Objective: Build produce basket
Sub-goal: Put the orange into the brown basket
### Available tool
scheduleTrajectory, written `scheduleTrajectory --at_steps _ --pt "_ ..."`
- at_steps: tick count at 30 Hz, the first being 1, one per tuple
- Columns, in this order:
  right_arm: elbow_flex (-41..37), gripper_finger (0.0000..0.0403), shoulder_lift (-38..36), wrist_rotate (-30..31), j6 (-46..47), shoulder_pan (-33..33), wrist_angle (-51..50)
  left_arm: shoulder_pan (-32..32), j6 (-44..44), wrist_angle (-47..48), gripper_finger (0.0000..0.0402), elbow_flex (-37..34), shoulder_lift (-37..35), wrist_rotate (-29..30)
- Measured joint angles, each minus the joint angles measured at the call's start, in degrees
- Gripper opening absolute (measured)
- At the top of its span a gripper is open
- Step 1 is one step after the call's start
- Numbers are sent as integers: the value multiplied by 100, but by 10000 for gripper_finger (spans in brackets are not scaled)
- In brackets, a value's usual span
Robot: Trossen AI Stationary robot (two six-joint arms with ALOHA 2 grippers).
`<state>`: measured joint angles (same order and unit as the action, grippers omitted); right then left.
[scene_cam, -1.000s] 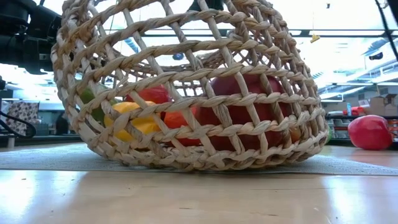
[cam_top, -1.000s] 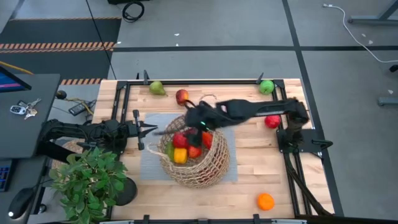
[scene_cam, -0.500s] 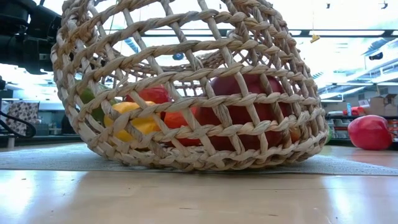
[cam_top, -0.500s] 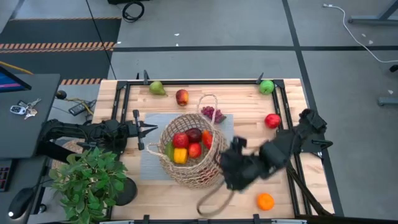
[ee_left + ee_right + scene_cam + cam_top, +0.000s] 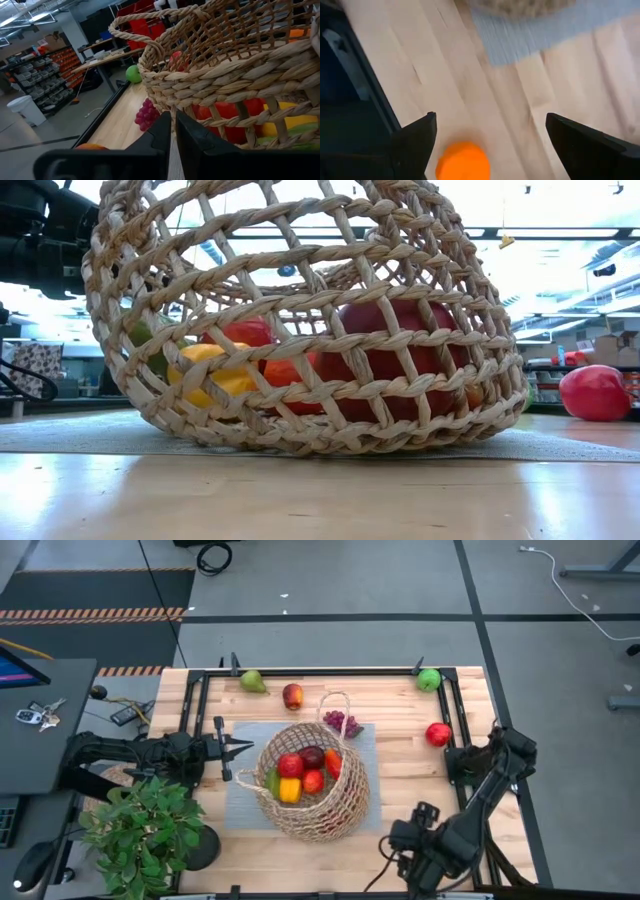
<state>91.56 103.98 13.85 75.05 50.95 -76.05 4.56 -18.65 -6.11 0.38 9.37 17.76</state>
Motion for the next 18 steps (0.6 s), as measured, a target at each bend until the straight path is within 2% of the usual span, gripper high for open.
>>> scheduleTrajectory --at_steps 8,13,18 --pt "-664 394 0 -653 1098 402 337 1 0 0 31 0 0 0" --pt "-881 399 0 -665 1485 624 791 0 0 0 36 -1 0 0" --pt "-1046 397 0 -669 2043 844 778 0 0 0 32 -2 0 0"
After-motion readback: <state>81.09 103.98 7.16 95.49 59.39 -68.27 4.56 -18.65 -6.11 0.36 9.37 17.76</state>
